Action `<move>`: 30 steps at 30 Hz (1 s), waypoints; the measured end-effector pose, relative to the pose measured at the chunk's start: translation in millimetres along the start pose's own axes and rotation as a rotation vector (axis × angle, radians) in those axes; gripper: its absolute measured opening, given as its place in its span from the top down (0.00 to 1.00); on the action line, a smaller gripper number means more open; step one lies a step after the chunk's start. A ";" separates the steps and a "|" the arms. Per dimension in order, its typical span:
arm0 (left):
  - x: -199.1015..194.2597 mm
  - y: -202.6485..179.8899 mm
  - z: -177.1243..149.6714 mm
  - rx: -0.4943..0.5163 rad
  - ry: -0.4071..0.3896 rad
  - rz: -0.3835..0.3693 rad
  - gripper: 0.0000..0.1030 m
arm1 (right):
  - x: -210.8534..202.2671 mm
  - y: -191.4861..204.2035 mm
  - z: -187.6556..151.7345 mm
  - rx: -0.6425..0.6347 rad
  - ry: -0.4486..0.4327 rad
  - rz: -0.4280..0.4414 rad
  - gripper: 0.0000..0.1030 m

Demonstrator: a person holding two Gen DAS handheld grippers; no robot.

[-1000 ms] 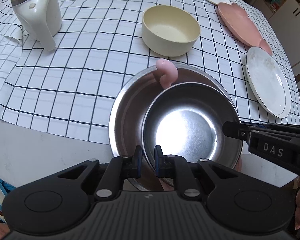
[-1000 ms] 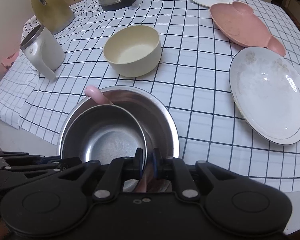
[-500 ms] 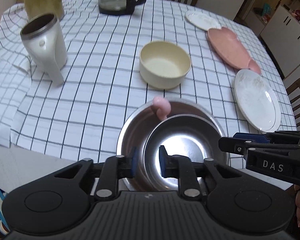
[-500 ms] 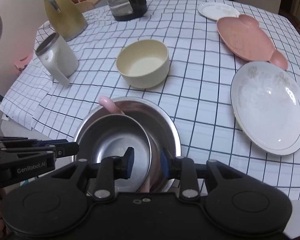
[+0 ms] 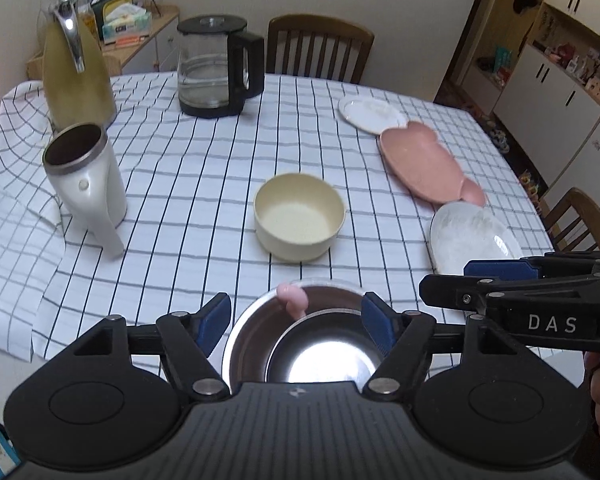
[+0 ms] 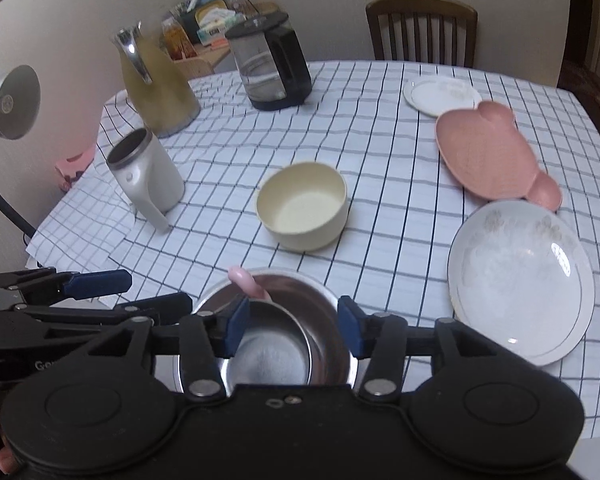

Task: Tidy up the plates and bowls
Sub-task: 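Open both grippers and lift them off the pan rim, then move both grippers to the cream bowl and close on its rim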

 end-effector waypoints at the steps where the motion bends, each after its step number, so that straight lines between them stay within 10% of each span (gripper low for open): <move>1: -0.7 0.1 3.7 -0.001 -0.011 -0.003 0.30 | -2.5 -0.4 3.7 -0.005 -0.012 -0.004 0.49; 12: 26.8 14.6 42.6 -0.049 -0.024 -0.009 0.25 | 1.4 -14.6 43.5 -0.037 -0.122 -0.038 0.04; 30: 153.0 44.9 88.7 -0.090 0.101 0.098 0.25 | 104.0 -50.2 82.7 -0.062 0.006 -0.076 0.03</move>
Point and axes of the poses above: each gripper's, at about its wrist camera, not at the fingertips, and x roughly the way its jaws point, y to its left, z to its top, the point moved 5 cm from there along x, roughly the way its jaws point, and after that the axes turned 4 degrees about -x, right-handed, at the moved point
